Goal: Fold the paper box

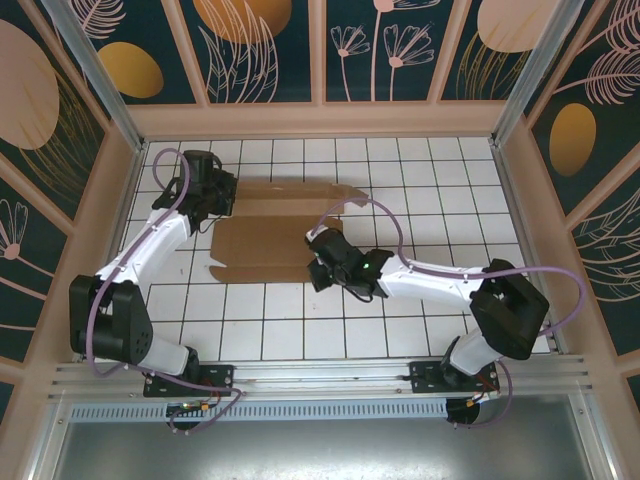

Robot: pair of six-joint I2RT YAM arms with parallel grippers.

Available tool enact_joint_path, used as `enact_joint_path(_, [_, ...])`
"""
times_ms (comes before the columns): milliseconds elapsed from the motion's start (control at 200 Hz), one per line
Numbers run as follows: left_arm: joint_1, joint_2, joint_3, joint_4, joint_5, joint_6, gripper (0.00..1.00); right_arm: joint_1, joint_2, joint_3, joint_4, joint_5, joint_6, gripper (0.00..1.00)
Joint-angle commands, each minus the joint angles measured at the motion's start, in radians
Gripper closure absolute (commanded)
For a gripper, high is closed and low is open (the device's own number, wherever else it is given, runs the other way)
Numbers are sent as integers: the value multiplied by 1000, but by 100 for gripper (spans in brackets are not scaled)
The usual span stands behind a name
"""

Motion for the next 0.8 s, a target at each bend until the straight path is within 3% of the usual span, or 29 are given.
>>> enact_joint_path(0, [-1, 65, 23, -10, 0, -37, 100, -26, 51, 0, 43, 20, 6, 100])
enact_joint_path(340, [3, 140, 30, 90, -33, 36, 100, -62, 373, 162, -9, -19, -20, 100])
enact_joint_path(651, [5, 189, 57, 134, -93, 139, 100, -77, 386, 94, -32, -99, -29, 100])
enact_joint_path(796, [-1, 129, -45, 285, -147, 240, 100, -72, 332, 35, -27, -154, -10, 100])
